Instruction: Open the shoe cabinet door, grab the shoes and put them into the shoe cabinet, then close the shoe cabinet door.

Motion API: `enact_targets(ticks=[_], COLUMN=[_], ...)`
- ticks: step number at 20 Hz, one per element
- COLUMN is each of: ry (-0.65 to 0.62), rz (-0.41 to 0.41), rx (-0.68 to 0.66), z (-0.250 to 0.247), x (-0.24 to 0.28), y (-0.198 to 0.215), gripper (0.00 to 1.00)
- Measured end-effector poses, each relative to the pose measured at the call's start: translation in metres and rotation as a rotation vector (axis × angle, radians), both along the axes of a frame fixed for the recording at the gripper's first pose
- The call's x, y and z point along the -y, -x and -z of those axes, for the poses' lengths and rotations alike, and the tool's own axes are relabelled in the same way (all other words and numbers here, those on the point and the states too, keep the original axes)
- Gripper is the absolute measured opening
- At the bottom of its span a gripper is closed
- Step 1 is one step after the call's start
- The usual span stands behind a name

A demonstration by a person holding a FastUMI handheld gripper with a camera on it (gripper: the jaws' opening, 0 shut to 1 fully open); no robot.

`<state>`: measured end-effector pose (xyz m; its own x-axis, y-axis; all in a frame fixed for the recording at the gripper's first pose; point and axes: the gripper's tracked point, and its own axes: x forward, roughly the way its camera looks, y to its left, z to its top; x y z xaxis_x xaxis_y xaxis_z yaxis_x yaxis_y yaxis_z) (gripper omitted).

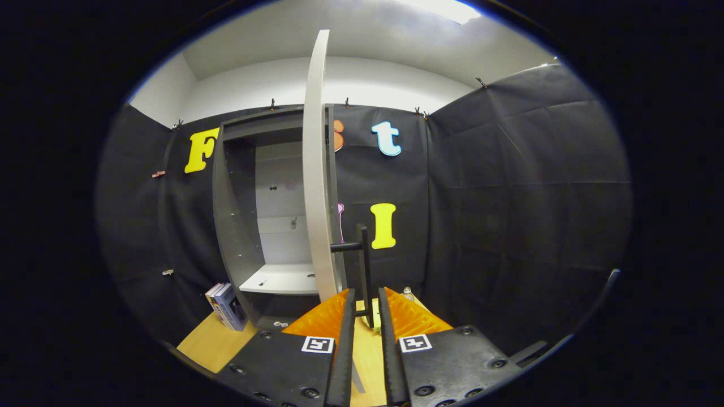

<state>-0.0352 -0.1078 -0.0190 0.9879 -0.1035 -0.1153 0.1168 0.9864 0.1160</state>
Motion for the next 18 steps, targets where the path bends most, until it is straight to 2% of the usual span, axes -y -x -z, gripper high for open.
enact_targets(ticks=[2,3,4,6,9,11,14,16,18], ry=[-0.001,0.005,0.006,0.004,0.019,0.012,-0.018,-0.022,-0.017], rz=[-0.032,-0.044,-0.065,-0.095,-0.167,-0.224,-0.293,-0.329,-0.361], rx=[-0.041,-0.065,-0.077,-0.097,-0.149,-0.192,-0.263,-0.314,-0.369], z=[0.011,0.018,0.021,0.034,0.067,0.088,0.122,0.15,0.18], x=[-0.016,-0.022,-0.031,-0.051,-0.093,-0.121,-0.157,-0.182,-0.201], y=[0.013,0.021,0.029,0.031,0.029,0.027,0.018,0.005,-0.004], gripper=[0.28,0.34,0.35,0.49,0.76,0.83,0.85,0.94,0.98])
